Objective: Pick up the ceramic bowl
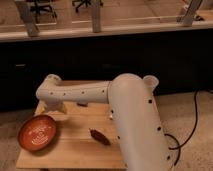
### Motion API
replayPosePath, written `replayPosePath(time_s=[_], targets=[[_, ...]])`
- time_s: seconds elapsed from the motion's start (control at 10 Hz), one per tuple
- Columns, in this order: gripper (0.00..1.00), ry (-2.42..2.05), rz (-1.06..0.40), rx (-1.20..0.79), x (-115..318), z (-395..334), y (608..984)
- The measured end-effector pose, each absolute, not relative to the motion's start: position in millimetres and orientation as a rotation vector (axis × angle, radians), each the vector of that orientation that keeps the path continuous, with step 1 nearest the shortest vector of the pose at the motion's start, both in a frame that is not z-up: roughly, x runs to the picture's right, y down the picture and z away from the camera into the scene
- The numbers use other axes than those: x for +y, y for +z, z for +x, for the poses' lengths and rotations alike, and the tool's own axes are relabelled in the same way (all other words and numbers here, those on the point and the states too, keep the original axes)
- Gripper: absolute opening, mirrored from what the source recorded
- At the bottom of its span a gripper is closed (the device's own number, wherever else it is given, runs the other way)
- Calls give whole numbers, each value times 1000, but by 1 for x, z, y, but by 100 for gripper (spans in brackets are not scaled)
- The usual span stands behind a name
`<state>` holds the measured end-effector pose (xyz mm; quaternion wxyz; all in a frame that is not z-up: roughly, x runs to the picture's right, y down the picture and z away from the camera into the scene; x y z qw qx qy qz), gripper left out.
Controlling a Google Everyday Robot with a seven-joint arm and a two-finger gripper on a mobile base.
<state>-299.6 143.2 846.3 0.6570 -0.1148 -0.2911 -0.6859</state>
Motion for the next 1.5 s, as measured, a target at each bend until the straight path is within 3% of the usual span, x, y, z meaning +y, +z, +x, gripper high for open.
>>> replayPosePath(time_s=[1.3, 1.5], targets=[[77, -1628, -295, -768, 176, -319, 848], [67, -1648, -308, -783, 182, -326, 851]])
